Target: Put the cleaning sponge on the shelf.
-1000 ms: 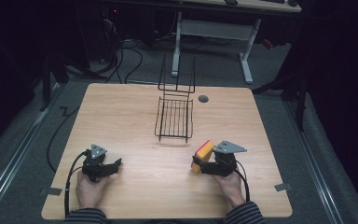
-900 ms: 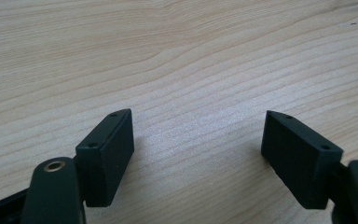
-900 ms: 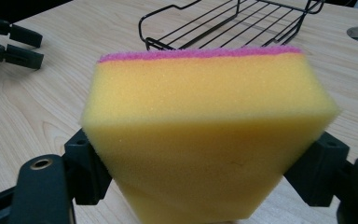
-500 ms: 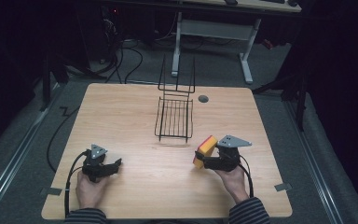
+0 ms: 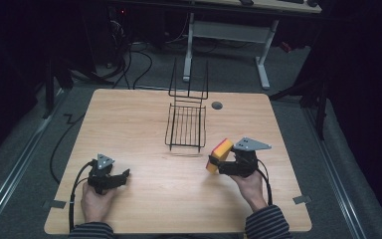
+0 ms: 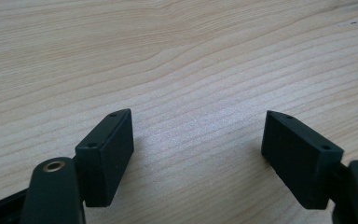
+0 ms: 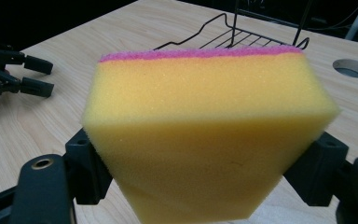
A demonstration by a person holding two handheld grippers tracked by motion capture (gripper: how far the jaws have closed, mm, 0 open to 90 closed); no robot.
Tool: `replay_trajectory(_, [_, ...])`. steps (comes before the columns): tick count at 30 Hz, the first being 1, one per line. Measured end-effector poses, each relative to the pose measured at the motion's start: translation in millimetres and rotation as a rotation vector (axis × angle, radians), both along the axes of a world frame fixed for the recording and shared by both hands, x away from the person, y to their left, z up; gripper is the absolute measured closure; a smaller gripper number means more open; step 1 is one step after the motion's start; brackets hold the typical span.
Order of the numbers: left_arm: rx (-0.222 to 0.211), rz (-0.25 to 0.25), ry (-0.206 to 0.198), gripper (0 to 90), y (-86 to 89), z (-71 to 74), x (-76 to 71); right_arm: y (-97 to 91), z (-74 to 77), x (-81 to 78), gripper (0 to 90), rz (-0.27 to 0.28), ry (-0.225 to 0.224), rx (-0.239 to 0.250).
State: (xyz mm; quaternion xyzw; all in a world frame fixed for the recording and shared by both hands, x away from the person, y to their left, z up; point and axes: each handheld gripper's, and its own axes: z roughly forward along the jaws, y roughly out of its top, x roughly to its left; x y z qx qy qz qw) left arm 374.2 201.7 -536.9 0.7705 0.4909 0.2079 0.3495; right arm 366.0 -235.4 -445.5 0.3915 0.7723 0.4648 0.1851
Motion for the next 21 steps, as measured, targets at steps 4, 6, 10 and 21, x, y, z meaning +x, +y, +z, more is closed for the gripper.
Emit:
replay_trajectory(4, [-0.001,0.000,0.001,25.6,0.1,0.0,0.0,2.1,4.3,3.4,22.5,0.006,-0.012,-0.001])
replay_trajectory(6, [-0.001,0.000,0.001,25.6,0.1,0.0,0.0,3.9,6.4,4.8,22.5,0.007,-0.011,-0.002])
replay_trajectory(10, [-0.001,0.000,0.001,25.7,0.1,0.0,0.0,8.5,13.0,10.4,22.6,0.012,-0.024,-0.006])
replay_trajectory(21, [-0.005,-0.002,0.001,25.7,0.4,0.0,0.2,19.9,27.6,30.9,22.6,0.021,-0.032,-0.008])
